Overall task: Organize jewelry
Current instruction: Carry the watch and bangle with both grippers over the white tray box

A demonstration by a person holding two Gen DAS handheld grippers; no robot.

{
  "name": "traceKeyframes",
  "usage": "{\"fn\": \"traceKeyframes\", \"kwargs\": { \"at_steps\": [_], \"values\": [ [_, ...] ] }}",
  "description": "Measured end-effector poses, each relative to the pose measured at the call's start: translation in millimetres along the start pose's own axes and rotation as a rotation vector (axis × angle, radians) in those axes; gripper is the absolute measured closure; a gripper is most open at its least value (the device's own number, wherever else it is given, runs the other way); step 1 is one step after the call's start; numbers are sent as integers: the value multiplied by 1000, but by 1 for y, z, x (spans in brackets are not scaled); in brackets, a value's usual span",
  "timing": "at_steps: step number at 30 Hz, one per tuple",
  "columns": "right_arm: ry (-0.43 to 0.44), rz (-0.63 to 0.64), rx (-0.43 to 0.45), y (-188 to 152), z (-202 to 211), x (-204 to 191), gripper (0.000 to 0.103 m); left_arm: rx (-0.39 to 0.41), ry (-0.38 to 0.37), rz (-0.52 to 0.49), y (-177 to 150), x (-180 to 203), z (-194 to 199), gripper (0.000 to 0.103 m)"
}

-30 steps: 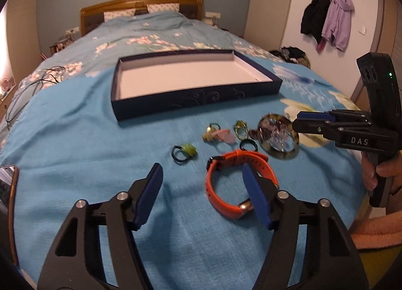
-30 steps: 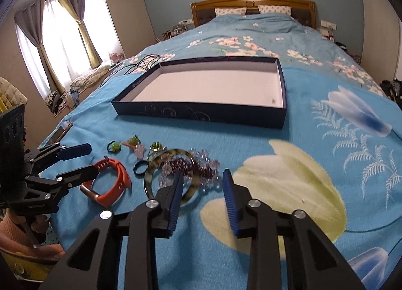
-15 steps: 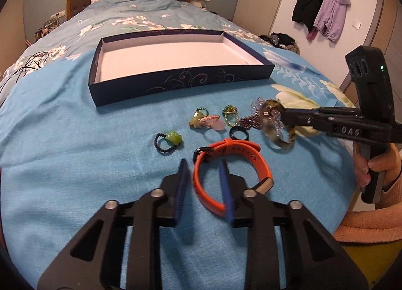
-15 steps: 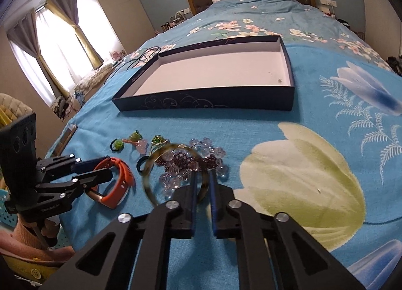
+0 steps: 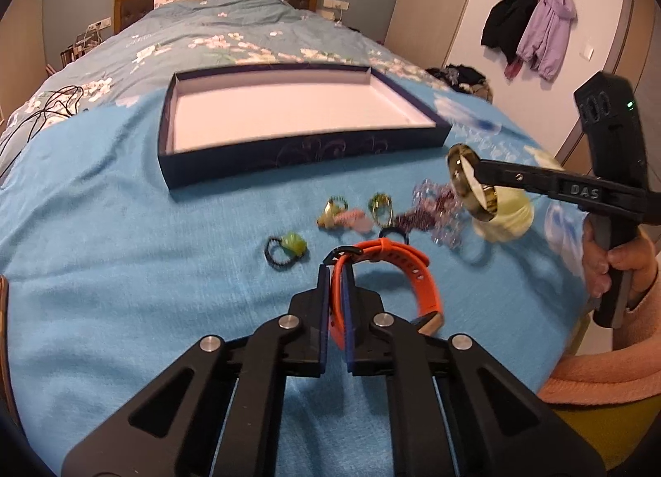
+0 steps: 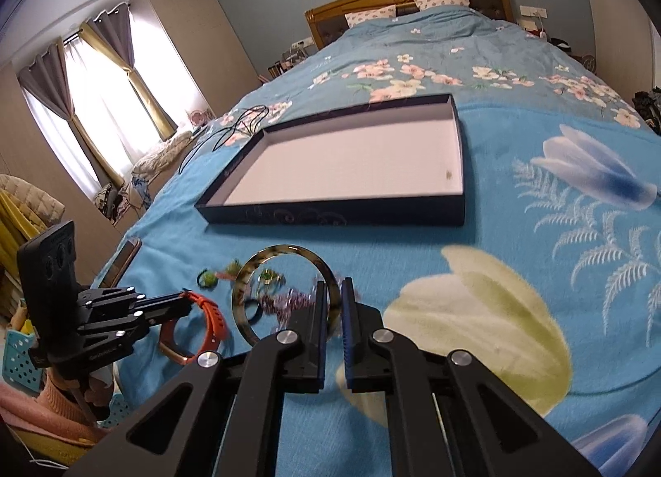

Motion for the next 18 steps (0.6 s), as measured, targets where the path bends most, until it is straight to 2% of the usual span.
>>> {"fn": "traceKeyframes", "kwargs": {
  "at_steps": [6,10,14,18],
  "values": [
    [-5,24,38,28,-4,1,98,64,-5,9,32,-8,15,97],
    [-22,40,55,52,-12,7,98,115,12,1,65,-17,22,97],
    [-51,50,63,79,-26,17,98,137,32,11,100,-31,17,97],
    [-66,41,45,104,-49,28,98,124,34,45,133,-50,-1,97]
  ]
}}
Point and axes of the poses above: each gripper's, at about its wrist camera, not at the fingertips, and z roughly against the way its jaws point, x to its right, y to its top, the point moved 7 cm from there along -z, roughly the way its jaws point, and after that the axes turned 1 degree about z, right-handed, at the moved point
